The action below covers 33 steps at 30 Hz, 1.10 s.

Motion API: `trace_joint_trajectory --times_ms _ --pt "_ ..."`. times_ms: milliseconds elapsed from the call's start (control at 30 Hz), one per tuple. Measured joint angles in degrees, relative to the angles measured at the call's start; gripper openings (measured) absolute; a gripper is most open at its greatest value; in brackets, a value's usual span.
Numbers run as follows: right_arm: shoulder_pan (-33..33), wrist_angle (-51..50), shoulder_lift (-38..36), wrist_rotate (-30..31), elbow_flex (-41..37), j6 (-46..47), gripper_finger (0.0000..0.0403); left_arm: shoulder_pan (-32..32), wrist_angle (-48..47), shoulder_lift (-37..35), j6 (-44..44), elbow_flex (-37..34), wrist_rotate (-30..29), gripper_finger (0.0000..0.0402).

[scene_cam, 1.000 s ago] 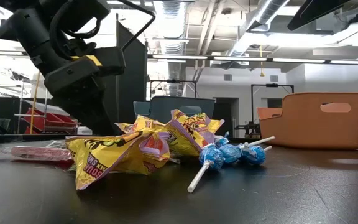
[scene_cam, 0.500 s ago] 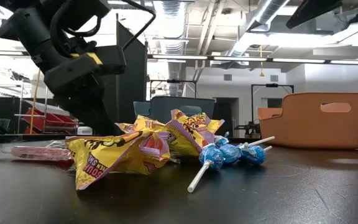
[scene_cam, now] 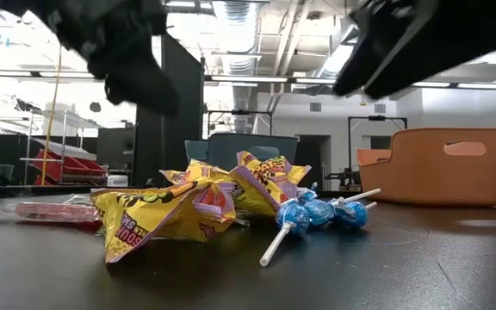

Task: Sort candy
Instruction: Put the blue candy into the orange bin

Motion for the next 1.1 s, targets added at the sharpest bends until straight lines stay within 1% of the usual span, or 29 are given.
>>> trace_joint_trajectory --times_ms 100,200,367,467,567,767,1100 --pt "-1.95 -0.91 2.79 -3.54 1.89 1.22 0.0253 -0.02 -0.27 -4.45 1.95 0.0 -1.27 0.016" --pt "-2.73 -1.26 5.94 -6.66 3.38 2.64 0.0232 -0.31 -0.66 -7.77 3.94 0.0 -1.74 0.016" --pt "-2.59 -4.39 9.75 -9.18 5.66 6.28 0.0194 -0.97 -3.64 -10.76 5.69 0.0 -1.99 0.016" --pt "-2.54 -10.41 11.33 -9.27 7.32 10.08 0.0178 -1.17 -5.57 -11.34 5.66 0.0 -2.33 0.016" --pt "-2.61 -14.41 11.67 -9.3 8.23 12.97 0.0175 -1.2 -6.4 -11.31 5.69 0.0 -2.45 0.016" --pt "-3.8 -14.77 11.65 -10.66 8.32 13.4 0.0173 -1.2 -6.67 -11.31 6.12 0.0 -2.61 0.016" --pt "-4.22 -14.78 11.65 -11.97 8.18 12.95 0.0153 -1.2 -6.79 -11.31 7.16 0.0 -2.6 0.016"
